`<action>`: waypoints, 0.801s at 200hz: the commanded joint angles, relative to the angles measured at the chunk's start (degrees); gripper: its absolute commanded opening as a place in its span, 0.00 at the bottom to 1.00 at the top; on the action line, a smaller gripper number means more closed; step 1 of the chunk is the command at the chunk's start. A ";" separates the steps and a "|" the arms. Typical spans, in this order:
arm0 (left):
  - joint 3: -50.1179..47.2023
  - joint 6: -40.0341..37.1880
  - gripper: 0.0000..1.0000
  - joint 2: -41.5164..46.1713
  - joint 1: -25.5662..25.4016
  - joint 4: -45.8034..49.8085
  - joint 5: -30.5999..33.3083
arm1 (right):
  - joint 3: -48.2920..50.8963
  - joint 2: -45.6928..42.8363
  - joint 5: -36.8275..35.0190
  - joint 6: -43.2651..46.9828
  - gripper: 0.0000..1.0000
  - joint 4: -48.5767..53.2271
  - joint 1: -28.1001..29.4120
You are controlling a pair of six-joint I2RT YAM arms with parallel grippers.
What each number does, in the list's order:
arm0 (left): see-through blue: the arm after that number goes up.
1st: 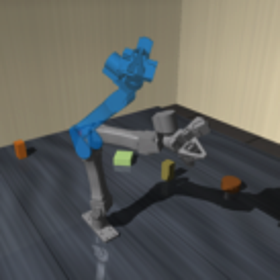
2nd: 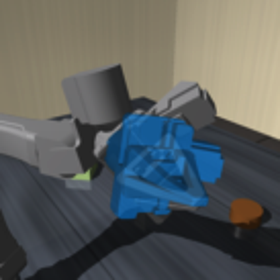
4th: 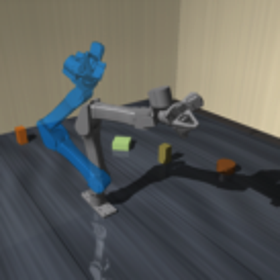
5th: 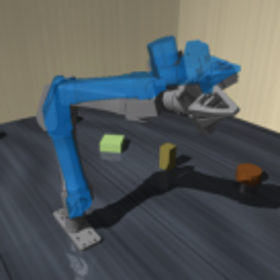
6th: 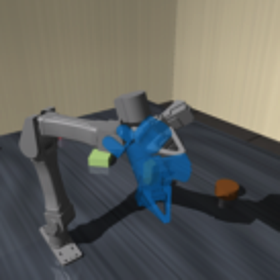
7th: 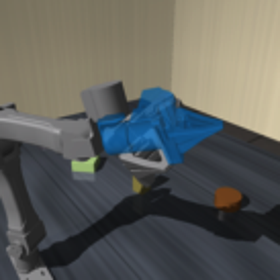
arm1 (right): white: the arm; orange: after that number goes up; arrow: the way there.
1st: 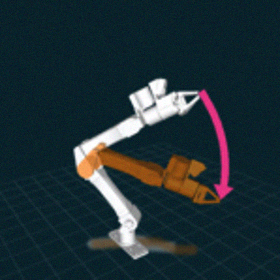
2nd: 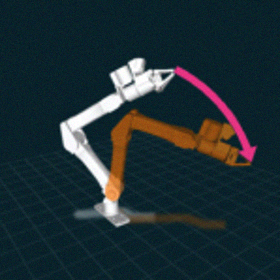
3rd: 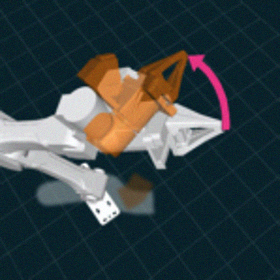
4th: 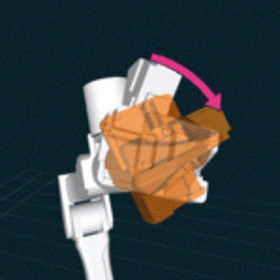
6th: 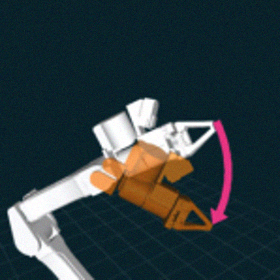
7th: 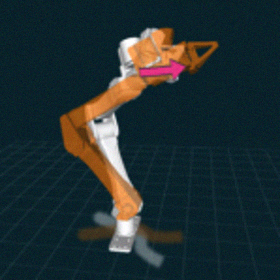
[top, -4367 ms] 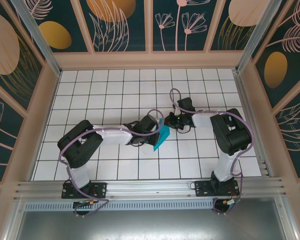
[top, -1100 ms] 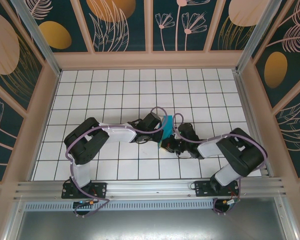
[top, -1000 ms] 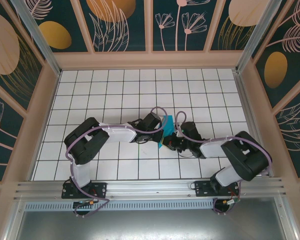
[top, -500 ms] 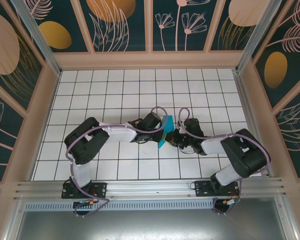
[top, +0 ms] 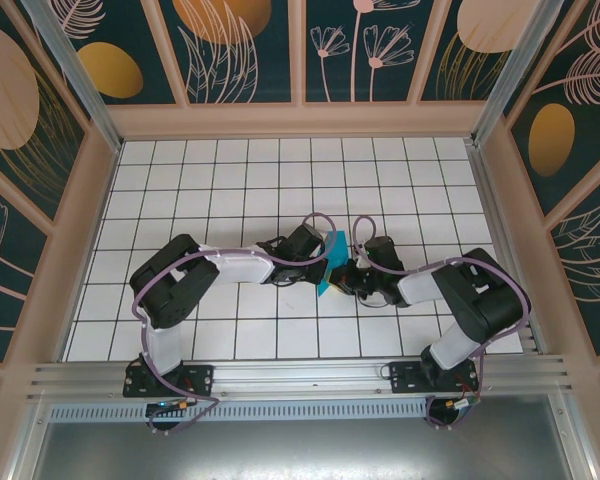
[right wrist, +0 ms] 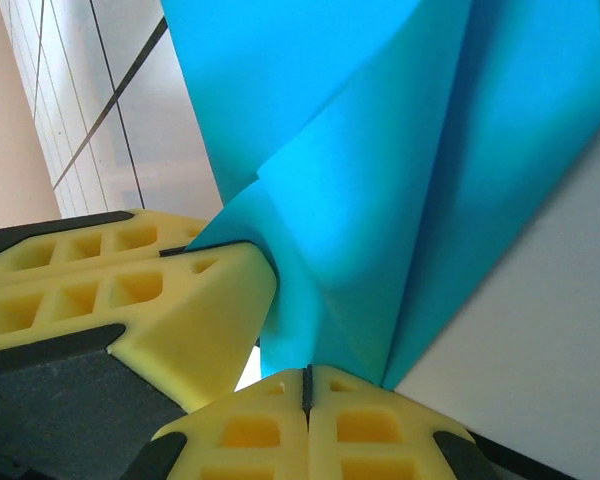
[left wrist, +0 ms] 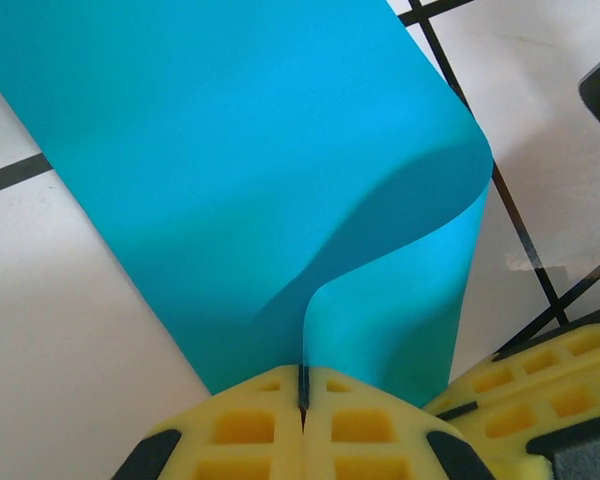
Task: Fold a paper plane with a square sheet of paper (pick it up from the middle)
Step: Third fold the triangle at the center of the table.
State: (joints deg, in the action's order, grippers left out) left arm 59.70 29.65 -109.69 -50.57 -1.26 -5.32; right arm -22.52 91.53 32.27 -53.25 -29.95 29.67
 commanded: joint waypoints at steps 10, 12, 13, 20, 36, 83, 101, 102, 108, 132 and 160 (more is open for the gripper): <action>0.34 -1.35 0.04 -2.46 0.27 3.93 0.66 | -2.00 -1.25 -0.25 1.61 0.00 2.95 -0.05; 0.37 -1.41 0.04 -2.42 0.29 3.97 0.71 | -2.17 -1.57 -0.34 1.74 0.00 3.27 -0.05; 0.39 -1.43 0.04 -2.44 0.29 3.98 0.73 | -2.26 -1.77 -0.35 1.83 0.00 3.39 -0.10; 0.41 -1.44 0.03 -2.39 0.22 4.05 0.83 | -3.05 -2.91 -0.52 2.30 0.00 4.67 -0.34; 0.40 -1.52 0.03 -2.45 0.27 4.06 0.90 | -4.23 -4.71 -0.72 3.60 0.00 6.68 -1.46; 0.67 -1.52 0.03 -2.55 0.25 4.24 0.79 | -6.97 -2.10 0.40 6.48 0.00 8.75 -4.51; 0.68 -1.65 0.04 -2.41 0.21 4.42 1.00 | -7.12 -0.99 0.54 6.53 0.00 8.29 -4.53; 0.68 -1.63 0.03 -2.44 0.21 4.46 1.01 | -7.02 -0.95 0.53 6.56 0.00 8.27 -4.53; 0.61 -1.63 0.03 -2.36 0.28 4.51 1.02 | -6.88 -0.63 0.15 6.58 0.00 8.25 -4.53; 0.59 -1.61 0.03 -2.45 0.21 4.43 1.01 | -6.10 1.25 -2.40 7.00 0.00 9.05 -4.62; 0.68 -1.79 0.03 -2.49 0.21 4.59 0.93 | -5.25 4.12 -1.85 6.93 0.00 7.04 -4.94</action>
State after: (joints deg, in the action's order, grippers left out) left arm 60.25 28.97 -109.91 -50.57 -0.60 -5.30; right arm -28.56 93.38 31.03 -47.83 -22.48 25.21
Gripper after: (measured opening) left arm 0.047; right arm 0.068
